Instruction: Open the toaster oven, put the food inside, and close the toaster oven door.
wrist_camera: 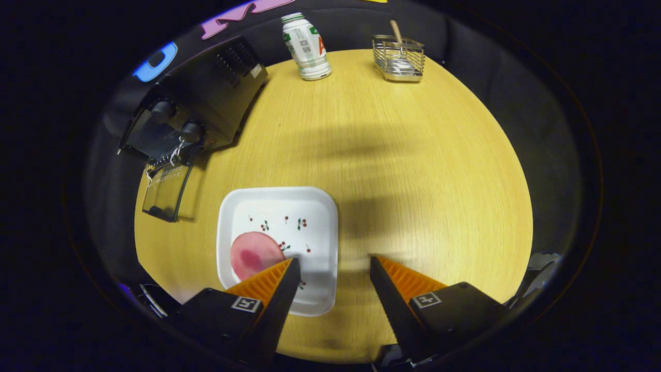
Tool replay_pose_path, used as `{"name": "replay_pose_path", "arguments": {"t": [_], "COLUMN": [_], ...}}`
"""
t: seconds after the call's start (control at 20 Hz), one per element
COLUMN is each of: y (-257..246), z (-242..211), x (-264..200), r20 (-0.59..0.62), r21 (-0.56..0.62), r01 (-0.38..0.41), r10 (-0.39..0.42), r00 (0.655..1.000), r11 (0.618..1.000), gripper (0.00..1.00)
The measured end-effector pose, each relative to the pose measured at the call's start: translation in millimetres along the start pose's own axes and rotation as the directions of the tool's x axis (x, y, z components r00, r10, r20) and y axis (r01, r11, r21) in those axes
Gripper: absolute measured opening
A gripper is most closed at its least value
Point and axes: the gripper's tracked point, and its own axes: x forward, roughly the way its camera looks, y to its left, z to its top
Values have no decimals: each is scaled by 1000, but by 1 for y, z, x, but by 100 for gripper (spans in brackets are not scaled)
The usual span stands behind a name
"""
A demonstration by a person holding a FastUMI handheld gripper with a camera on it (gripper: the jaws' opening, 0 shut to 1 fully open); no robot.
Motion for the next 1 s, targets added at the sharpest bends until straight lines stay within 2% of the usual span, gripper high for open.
{"name": "replay_pose_path", "arguments": {"t": [0.05,0.15,0.2,0.25,0.3,0.35,0.45,0.65,0.85,1.0], "y": [-2,-4,-8,-3,-1,0,1,5,6,10], "z": [0,-3,-6,-6,-8,-8,-8,-10,-10,-17], "x": [2,3,5,5,7,7,9,10,5,4], "r20": [-7,-51,-77,-107,-138,-162,-182,-173,-142,-115], "r21": [0,-66,-117,-142,-126,-84,15,107,210,316], "r01": [17,32,46,32,23,20,7,-119,-167,-212], "r10": [-17,-36,-55,-47,-41,-34,-4,136,199,259], "r00": [1000,998,995,993,990,986,983,975,970,959], "r11": [1000,997,992,989,992,996,1000,987,963,925], "gripper": [76,62,60,52,44,27,14,7,5,5]}}
